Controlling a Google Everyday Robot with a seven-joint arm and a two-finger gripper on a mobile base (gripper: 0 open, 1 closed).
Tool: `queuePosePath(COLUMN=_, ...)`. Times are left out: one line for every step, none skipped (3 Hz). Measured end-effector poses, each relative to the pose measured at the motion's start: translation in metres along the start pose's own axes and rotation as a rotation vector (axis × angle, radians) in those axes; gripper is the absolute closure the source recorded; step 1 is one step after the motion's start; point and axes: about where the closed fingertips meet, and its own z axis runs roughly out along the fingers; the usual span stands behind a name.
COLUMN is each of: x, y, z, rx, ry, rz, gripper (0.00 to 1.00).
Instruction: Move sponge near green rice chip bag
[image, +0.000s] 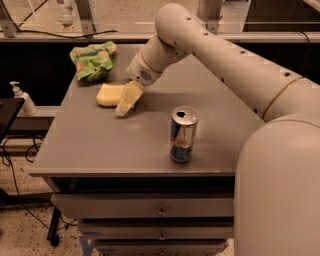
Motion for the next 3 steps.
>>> queuePosePath(x=-0.001, y=-0.004, z=0.002, rx=0.004, ry=-0.003, rz=-0.012, gripper=0.0)
queuePosePath(x=-0.002, y=-0.024, z=-0.006, rx=0.032, ry=0.013, rz=-0.025, gripper=0.0)
queuePosePath(x=-0.002, y=-0.042, z=-0.038, rx=0.094, ry=0.042, rz=-0.019, gripper=0.0)
